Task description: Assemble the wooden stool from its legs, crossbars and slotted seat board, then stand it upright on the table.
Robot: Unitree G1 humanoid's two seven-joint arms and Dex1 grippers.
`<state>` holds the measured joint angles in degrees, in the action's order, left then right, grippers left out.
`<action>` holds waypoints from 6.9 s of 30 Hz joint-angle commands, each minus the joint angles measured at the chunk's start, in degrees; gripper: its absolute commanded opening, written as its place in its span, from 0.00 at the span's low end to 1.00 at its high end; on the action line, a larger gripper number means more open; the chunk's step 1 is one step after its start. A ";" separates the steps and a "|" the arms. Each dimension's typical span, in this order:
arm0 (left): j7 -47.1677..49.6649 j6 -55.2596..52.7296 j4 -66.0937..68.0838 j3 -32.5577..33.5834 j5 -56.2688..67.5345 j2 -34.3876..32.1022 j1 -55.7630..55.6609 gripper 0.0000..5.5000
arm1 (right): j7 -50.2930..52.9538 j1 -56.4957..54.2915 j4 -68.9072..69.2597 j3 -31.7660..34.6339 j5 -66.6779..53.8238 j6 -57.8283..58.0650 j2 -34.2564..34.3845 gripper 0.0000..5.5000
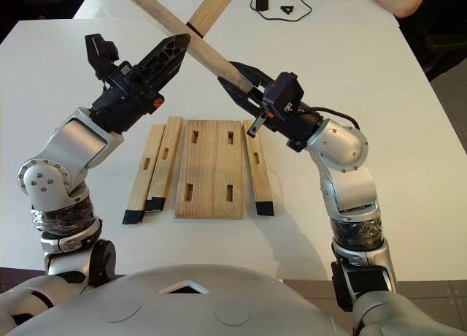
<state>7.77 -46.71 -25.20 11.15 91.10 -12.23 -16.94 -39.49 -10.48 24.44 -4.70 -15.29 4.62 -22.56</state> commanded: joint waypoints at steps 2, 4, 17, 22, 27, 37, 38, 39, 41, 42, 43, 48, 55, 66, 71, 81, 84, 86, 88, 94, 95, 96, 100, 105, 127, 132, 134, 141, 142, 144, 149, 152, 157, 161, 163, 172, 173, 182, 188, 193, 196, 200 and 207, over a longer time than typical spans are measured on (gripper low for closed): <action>-0.37 0.80 -0.47 -0.95 1.27 -1.92 -0.10 0.68 | -3.17 -0.09 -0.25 -0.33 -3.18 1.12 -1.47 0.19; -1.21 1.18 -0.90 -1.02 2.19 -2.28 -0.11 0.68 | -4.35 0.47 -1.20 -0.34 -3.94 1.38 -1.99 0.19; -4.79 2.40 -3.39 -3.03 4.74 -6.04 1.02 0.44 | -6.00 1.65 -5.43 -1.12 0.04 -3.07 -4.50 0.19; -5.69 1.96 -3.72 -4.84 2.13 -7.81 1.96 0.41 | -5.49 0.93 -5.07 -0.82 0.37 -3.96 -5.08 0.19; -6.84 2.26 -3.78 -5.71 0.17 -8.68 2.83 0.40 | -4.18 0.77 -5.01 -1.10 4.06 -5.69 -5.54 0.26; -10.01 2.80 -2.02 -4.65 -5.59 -11.36 2.96 0.38 | -6.62 2.79 -3.40 0.23 -0.83 -2.09 -6.84 0.37; -10.72 2.90 -1.49 -4.22 -6.82 -12.02 2.82 0.37 | -7.02 3.04 -2.78 0.85 -3.06 -0.49 -7.01 0.37; -11.62 3.00 -1.01 -3.86 -8.52 -12.84 2.68 0.37 | -7.45 3.32 -1.90 1.55 -5.98 1.90 -7.24 0.37; -14.11 3.33 0.43 -3.35 -12.99 -14.96 2.20 0.37 | -7.52 3.91 0.12 2.84 -10.99 6.38 -7.56 0.37; -15.12 3.60 1.24 -3.16 -14.98 -15.70 1.92 0.37 | -7.46 4.10 0.93 3.23 -12.85 8.12 -7.78 0.37; -16.40 3.81 2.13 -2.78 -16.52 -16.36 1.54 0.37 | -7.33 4.40 1.75 3.57 -14.33 9.68 -8.00 0.37; -28.21 4.30 0.69 -1.72 -24.62 -23.52 4.34 0.37 | -6.51 5.44 3.00 7.84 -20.83 14.99 -9.03 0.37; -56.08 5.49 -7.27 4.74 -29.05 -38.62 16.35 0.37 | -5.30 5.17 -6.23 20.06 -25.21 17.04 -11.70 0.37; -68.27 13.62 -11.24 1.65 -40.08 -39.98 21.80 0.37 | -6.79 3.96 -10.03 16.56 -21.68 15.99 -11.77 0.37; -70.30 14.93 -10.48 1.00 -41.62 -40.16 21.58 0.37 | -7.91 3.28 -11.88 15.46 -19.24 15.13 -12.15 0.37; -75.06 19.74 -8.23 -4.95 -48.58 -41.30 22.17 0.37 | -9.50 2.40 -14.04 14.62 -16.82 14.28 -11.82 0.37; -76.52 20.86 -5.74 -5.95 -49.73 -42.04 20.11 0.37 | -9.71 2.36 -14.51 14.44 -16.17 13.95 -11.57 0.37; -77.19 21.11 -4.05 -6.36 -49.93 -42.28 18.57 0.37 | -9.75 2.51 -14.92 14.25 -15.76 13.57 -11.47 0.37; -77.63 21.27 -2.55 -6.74 -50.07 -42.43 17.43 0.37 | -9.77 2.68 -15.27 14.06 -15.35 13.19 -11.34 0.37; -78.33 21.31 -1.33 -7.13 -50.73 -42.33 17.56 0.37 | -9.73 3.05 -16.17 13.85 -14.71 12.41 -11.24 0.37; -78.36 21.26 -1.32 -7.11 -50.69 -42.36 17.63 0.37 | -9.73 3.14 -16.28 13.81 -14.59 12.28 -11.23 0.37; -78.43 21.23 -1.28 -7.23 -50.79 -42.42 17.75 0.37 | -9.71 3.24 -16.32 13.79 -14.47 12.18 -11.20 0.37; -78.25 22.85 -2.56 -9.91 -54.28 -42.68 19.95 0.37 | -9.54 3.37 -16.31 13.59 -14.14 12.03 -10.99 0.37; -75.09 22.99 -3.84 -14.47 -58.01 -41.82 22.56 0.37 | -9.18 3.25 -16.47 13.14 -13.55 11.87 -10.67 0.37; -68.76 25.76 2.33 -23.18 -66.45 -45.80 17.97 0.37 | -7.39 5.36 -17.35 12.71 -11.12 10.45 -8.51 0.37; -68.92 24.35 3.20 -20.96 -63.83 -44.87 15.39 0.51 | -6.75 5.94 -17.86 12.67 -10.45 9.79 -8.05 0.37; -69.01 23.13 3.83 -19.68 -63.99 -44.26 13.69 0.57 | -6.53 6.21 -18.00 12.79 -10.33 9.54 -7.89 0.37; -69.89 20.71 1.96 -13.25 -61.49 -45.04 13.78 0.67 | -6.17 6.82 -18.57 12.97 -9.89 8.70 -7.41 0.37; -69.80 20.51 1.24 -11.53 -61.41 -45.60 15.71 0.67 | -6.16 6.98 -18.55 13.02 -9.83 8.63 -7.43 0.37; -68.26 18.78 -0.72 -7.17 -61.40 -46.46 21.17 0.67 | -5.99 7.85 -18.11 13.61 -9.87 8.54 -7.66 0.37; -55.33 4.88 -8.60 1.33 -58.62 -42.03 30.07 0.67 | -4.63 11.73 -15.63 16.00 -9.95 8.42 -7.92 0.37; -44.93 -4.62 -12.63 2.20 -56.12 -35.82 30.24 0.67 | -3.30 14.15 -13.83 17.07 -9.82 8.37 -7.65 0.37; -35.56 -13.53 -18.31 1.91 -51.90 -27.98 32.65 0.67 | -2.16 14.39 -13.06 16.84 -9.44 8.63 -7.48 0.37; -33.29 -14.34 -16.91 0.85 -53.61 -27.03 35.83 0.67 | -2.51 12.80 -14.40 16.69 -8.93 8.50 -8.17 0.37; -32.88 -14.44 -17.23 -0.05 -53.53 -26.62 36.45 0.67 | -2.48 12.55 -14.57 16.79 -8.91 8.49 -8.19 0.37; -30.20 -13.82 -15.25 -1.11 -56.59 -27.01 39.68 0.67 | -2.72 12.71 -15.07 16.38 -8.08 8.21 -8.33 0.37; -30.17 -13.41 -14.47 -0.76 -57.17 -27.22 39.62 0.67 | -2.71 12.73 -15.09 16.40 -7.98 8.22 -8.31 0.37; -33.14 -9.29 -10.49 -2.87 -60.70 -30.43 37.84 0.67 | -1.80 12.71 -15.57 15.71 -6.91 7.84 -7.29 0.37; -36.66 -4.93 -2.57 -3.16 -62.89 -32.25 36.92 0.67 | -1.57 12.41 -16.27 15.16 -6.23 7.36 -6.92 0.37; -39.35 -2.93 2.97 -1.60 -63.25 -33.44 34.79 0.67 | -1.34 12.72 -16.37 14.76 -5.69 6.88 -6.97 0.37; -40.58 -1.88 4.05 -1.18 -63.47 -33.81 33.83 0.67 | -1.15 12.67 -16.37 14.70 -5.61 6.90 -6.97 0.37; -42.03 -1.25 3.77 -1.47 -63.94 -34.23 33.77 0.67 | -0.85 13.02 -16.26 14.69 -5.45 6.82 -6.86 0.37; -42.94 0.58 4.92 -1.98 -65.00 -33.22 33.01 0.62 | -0.24 12.77 -16.76 14.37 -4.94 6.56 -6.86 0.37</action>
<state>-34.72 -46.09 -21.46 9.74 27.08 -45.81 16.35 -40.14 2.74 8.01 9.80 -20.84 11.51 -29.42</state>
